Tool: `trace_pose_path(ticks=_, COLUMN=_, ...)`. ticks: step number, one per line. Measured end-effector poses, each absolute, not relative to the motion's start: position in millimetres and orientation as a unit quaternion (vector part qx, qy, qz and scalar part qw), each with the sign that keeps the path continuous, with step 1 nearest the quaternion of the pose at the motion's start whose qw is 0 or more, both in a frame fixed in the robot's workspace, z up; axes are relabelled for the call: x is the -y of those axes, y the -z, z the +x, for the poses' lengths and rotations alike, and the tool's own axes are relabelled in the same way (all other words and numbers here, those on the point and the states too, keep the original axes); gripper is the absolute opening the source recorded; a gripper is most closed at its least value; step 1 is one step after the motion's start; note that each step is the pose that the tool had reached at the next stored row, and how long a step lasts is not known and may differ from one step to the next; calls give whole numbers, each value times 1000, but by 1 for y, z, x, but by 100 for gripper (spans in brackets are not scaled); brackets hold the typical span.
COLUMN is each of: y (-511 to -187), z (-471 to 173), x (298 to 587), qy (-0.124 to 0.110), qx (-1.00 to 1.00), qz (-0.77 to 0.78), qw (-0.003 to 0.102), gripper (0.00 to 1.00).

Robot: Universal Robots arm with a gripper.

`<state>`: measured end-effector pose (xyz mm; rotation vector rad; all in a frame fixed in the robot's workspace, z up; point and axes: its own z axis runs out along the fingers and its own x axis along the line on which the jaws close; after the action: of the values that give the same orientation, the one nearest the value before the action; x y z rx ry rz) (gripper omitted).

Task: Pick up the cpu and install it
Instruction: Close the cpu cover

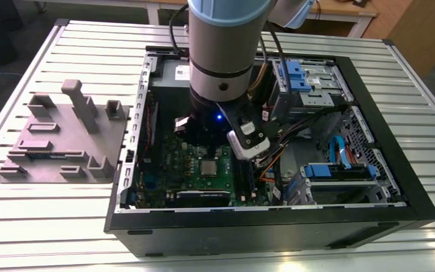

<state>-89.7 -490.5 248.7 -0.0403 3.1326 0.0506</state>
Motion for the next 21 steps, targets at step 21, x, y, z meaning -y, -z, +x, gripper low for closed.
trace_pose_path(ticks=21, y=-246, z=-75, x=486, qy=-24, qx=-992, qz=-124, qw=3, gripper=10)
